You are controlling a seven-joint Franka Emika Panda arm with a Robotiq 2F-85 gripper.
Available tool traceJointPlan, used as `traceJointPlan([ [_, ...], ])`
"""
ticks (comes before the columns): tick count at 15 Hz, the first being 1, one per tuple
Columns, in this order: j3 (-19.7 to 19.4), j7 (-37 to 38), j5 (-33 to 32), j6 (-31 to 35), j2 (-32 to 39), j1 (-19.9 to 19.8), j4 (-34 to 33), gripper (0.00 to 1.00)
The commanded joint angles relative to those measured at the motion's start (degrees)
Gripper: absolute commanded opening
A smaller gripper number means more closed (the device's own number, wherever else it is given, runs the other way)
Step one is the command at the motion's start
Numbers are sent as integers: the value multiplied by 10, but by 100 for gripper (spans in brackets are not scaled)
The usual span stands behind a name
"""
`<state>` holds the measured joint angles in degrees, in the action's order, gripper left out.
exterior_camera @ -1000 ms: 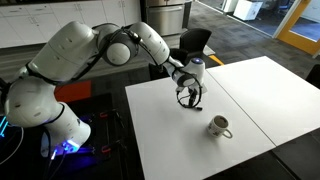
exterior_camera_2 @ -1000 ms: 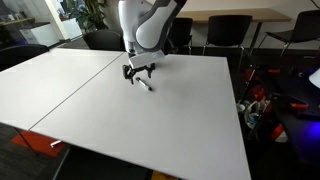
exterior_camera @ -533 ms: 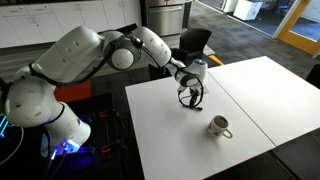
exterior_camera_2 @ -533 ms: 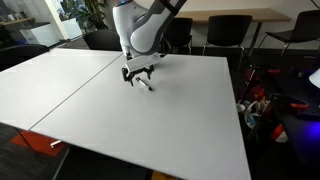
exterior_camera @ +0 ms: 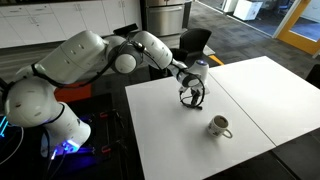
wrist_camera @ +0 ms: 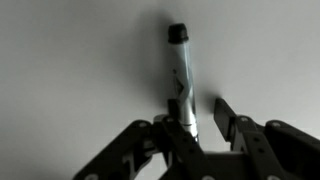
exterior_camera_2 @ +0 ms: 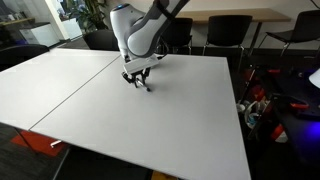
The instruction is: Place the black marker inside the mug
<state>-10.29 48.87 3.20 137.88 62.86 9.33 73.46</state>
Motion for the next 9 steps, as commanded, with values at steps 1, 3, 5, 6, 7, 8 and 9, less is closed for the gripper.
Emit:
traceJointPlan([
  [1, -4, 20, -7, -35, 20, 0, -41, 12],
  [3, -5, 21, -8, -40, 24, 0, -49, 0],
  [5, -6, 23, -10, -45, 19, 1, -46, 5],
  [6, -7, 24, -11, -45, 15, 2, -43, 5],
  [7, -8, 25, -10, -41, 9, 3, -36, 5],
  [8, -9, 26, -10, -39, -3, 3, -25, 5],
  [9, -11, 29, -10, -35, -12, 4, -17, 5],
])
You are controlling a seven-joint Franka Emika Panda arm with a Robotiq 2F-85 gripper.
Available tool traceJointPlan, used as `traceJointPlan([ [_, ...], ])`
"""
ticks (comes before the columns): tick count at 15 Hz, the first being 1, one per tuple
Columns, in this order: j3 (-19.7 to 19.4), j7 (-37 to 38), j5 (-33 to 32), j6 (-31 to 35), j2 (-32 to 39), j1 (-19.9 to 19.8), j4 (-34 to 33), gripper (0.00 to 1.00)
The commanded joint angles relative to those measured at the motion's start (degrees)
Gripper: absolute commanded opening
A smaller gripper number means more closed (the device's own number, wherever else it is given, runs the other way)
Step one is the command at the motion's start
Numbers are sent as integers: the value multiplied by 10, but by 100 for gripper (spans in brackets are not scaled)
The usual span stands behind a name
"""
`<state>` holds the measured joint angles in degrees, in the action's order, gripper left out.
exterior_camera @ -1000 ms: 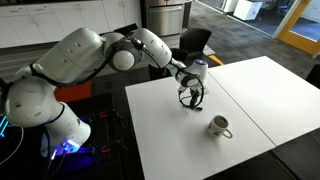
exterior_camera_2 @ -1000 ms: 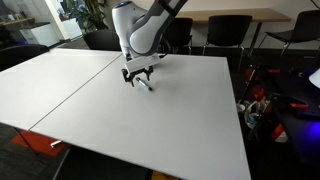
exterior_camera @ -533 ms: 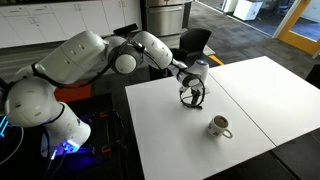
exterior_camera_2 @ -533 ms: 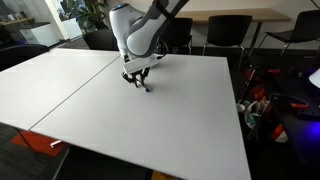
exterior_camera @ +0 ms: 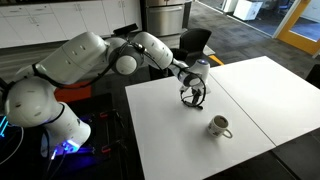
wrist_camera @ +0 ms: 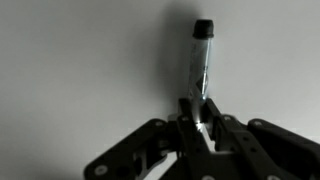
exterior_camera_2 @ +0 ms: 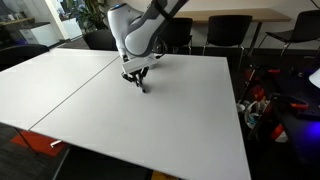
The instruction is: Place the black marker inside the mug
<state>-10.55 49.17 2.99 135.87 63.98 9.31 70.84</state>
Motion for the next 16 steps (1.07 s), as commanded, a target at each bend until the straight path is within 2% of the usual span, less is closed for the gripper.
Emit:
traceJointPlan([
  [1, -9, 29, -8, -13, -31, 4, 16, 5],
  [8, -53, 75, -56, -5, -93, 30, 44, 5],
  [16, -138, 238, -193, -33, -110, 93, 56, 5],
])
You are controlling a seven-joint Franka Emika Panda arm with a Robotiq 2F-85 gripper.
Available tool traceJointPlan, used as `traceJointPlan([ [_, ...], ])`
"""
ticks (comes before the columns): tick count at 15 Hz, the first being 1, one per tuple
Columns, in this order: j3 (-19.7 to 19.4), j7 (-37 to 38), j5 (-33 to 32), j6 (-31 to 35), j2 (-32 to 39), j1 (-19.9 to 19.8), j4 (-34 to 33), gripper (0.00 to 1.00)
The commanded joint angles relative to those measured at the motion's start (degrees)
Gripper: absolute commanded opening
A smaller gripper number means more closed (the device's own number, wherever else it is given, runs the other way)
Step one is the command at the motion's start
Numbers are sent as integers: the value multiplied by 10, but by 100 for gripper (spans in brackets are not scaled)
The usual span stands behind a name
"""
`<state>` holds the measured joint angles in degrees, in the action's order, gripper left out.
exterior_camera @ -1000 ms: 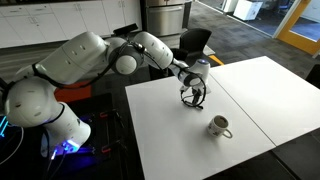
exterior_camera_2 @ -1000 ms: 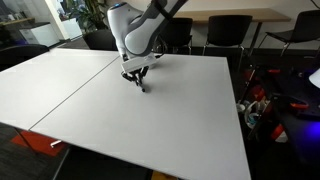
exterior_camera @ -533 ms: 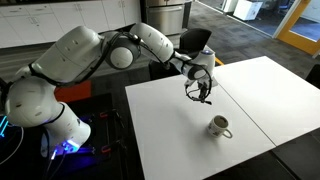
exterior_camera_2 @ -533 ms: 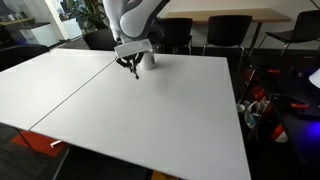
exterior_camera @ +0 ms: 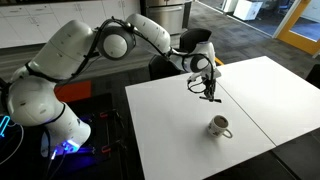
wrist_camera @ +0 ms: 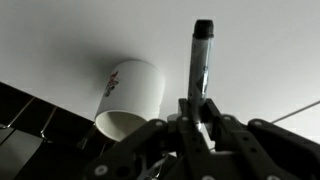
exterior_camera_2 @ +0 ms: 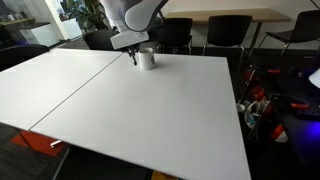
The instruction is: Place the black marker inside the mug
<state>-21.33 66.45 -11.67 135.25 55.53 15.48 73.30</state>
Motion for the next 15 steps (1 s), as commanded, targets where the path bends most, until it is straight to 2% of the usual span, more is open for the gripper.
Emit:
traceJointPlan([
  [1, -38, 89, -65, -34, -25, 38, 32, 5],
  [7, -55, 213, -153, -88, -17, 52, 23, 5],
  [15, -45, 316, -237, -168, -19, 42, 17, 5],
])
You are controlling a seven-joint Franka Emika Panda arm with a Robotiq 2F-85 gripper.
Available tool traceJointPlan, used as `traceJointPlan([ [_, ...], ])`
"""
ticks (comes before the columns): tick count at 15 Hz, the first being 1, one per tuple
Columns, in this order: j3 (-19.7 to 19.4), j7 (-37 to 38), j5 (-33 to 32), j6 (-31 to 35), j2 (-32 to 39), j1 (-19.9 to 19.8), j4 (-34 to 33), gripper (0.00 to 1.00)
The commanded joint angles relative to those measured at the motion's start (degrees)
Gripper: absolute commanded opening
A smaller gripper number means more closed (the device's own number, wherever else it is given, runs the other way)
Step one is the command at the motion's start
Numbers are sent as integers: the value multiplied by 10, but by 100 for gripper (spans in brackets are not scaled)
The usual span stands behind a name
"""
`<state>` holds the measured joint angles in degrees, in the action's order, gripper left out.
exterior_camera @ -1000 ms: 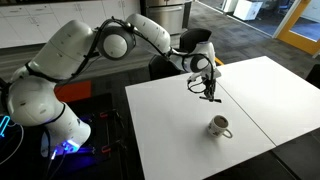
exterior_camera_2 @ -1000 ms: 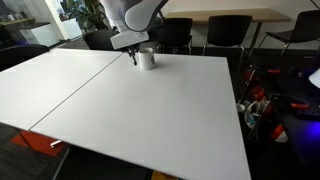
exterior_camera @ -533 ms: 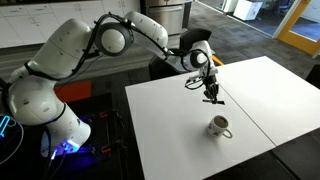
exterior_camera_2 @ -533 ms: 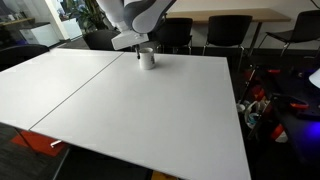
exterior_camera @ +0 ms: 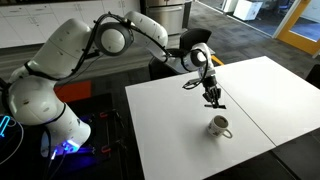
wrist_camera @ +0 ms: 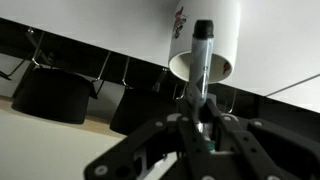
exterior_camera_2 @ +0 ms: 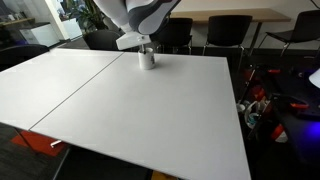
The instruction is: Place the black marker inside the mug
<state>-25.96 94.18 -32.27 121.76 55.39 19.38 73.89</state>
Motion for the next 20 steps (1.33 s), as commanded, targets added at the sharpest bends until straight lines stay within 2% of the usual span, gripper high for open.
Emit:
traceJointPlan([
  [1, 3, 50, -42, -43, -16, 0, 8, 5],
  [8, 23, 107, -100, -91, -5, -27, -12, 5],
  [20, 55, 134, -166, -86, 58, -89, -98, 5],
])
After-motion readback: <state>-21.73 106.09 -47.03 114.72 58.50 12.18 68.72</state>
